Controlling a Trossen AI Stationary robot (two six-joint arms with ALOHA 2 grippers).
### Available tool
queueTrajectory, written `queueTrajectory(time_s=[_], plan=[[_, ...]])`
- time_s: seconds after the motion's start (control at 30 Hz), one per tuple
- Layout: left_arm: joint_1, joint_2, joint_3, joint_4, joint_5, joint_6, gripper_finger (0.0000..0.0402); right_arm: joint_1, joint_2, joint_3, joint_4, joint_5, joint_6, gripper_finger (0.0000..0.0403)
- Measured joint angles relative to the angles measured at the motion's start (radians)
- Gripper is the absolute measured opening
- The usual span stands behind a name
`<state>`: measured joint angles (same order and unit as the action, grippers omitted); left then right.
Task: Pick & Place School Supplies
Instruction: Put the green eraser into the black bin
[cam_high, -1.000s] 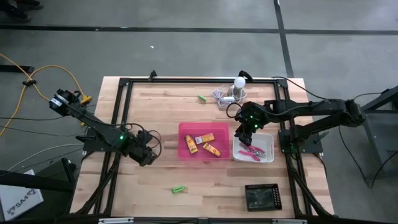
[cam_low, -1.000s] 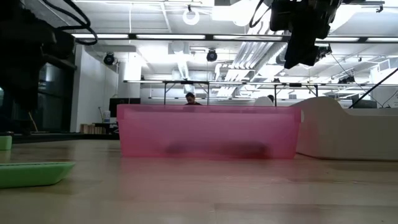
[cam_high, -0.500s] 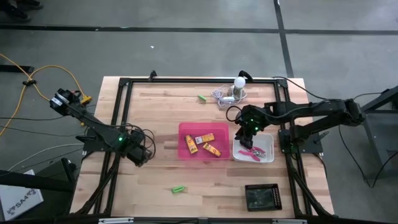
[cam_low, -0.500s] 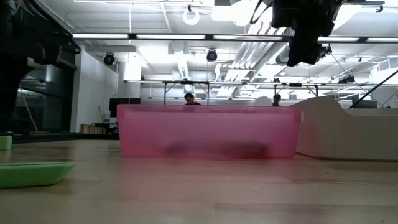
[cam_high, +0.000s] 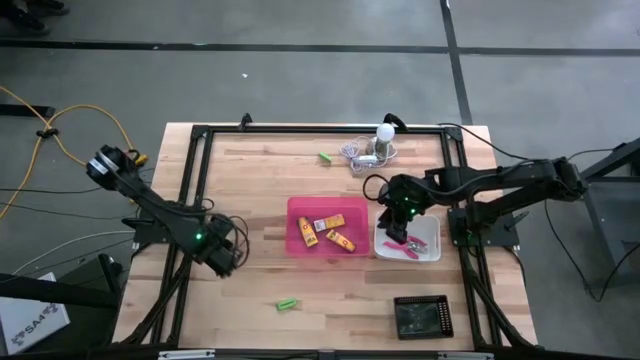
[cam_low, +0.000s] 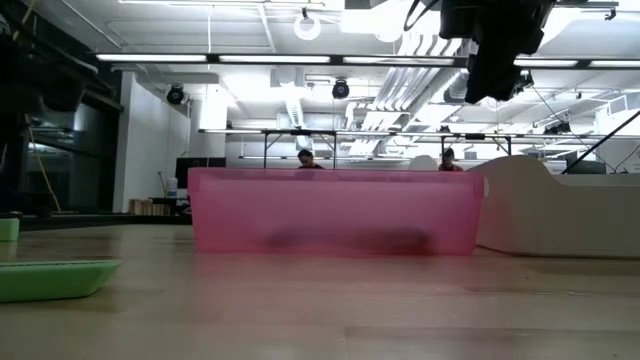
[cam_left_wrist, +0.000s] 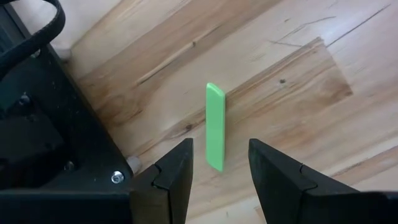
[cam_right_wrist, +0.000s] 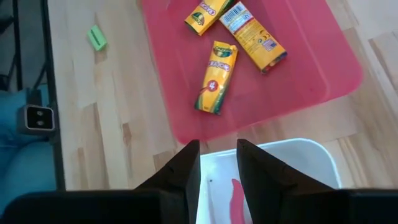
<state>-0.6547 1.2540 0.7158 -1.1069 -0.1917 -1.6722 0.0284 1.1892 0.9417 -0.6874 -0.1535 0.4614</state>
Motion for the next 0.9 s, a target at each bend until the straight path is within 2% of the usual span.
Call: queueTrajectory(time_s=[0.27,0.67,0.9], plan=[[-0.010,0.025,-0.002,0.002,0.002,-0.004,0.0148,0.019,0.000,0.000,0.019,-0.003,0.040,0.0094],[-0.010,0.026,-0.100,0.120,0.051,-0.005,0.0148,0.045,0.000,0.000,0.028,-0.003,0.043,0.0094],[-0.010,0.026,-0.108,0.159,0.053,-0.004,0.0148,0.044,0.000,0.000,0.028,-0.002,0.069,0.0094]])
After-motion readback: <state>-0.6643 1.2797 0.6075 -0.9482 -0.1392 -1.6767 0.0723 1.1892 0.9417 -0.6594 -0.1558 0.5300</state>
